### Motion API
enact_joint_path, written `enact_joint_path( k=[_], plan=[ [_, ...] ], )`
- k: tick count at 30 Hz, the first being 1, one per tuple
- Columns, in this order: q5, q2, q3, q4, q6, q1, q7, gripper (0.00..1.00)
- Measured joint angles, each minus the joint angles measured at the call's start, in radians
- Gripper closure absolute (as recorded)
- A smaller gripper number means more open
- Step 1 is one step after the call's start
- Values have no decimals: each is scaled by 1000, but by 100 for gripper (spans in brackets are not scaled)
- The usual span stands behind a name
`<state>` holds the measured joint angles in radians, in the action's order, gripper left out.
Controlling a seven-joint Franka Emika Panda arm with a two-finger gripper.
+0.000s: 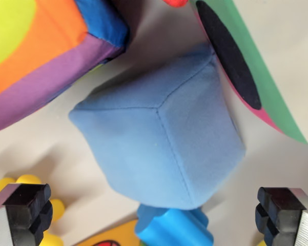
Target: Pick an object from the bin
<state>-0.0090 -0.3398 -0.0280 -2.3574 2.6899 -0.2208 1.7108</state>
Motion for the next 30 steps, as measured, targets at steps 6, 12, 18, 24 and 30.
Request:
enact_joint_path(
  k=[6, 12, 18, 24, 30],
  plan=[
    [-1, -54, 4, 7, 46, -4, 1, 0],
    [-1, -98, 8, 16, 81, -8, 1, 0],
    [-1, -134, 11, 26, 109, -12, 1, 0],
    [-1, -152, 13, 31, 122, -12, 1, 0],
    [-1, -156, 13, 33, 126, -13, 1, 100]
  ],
)
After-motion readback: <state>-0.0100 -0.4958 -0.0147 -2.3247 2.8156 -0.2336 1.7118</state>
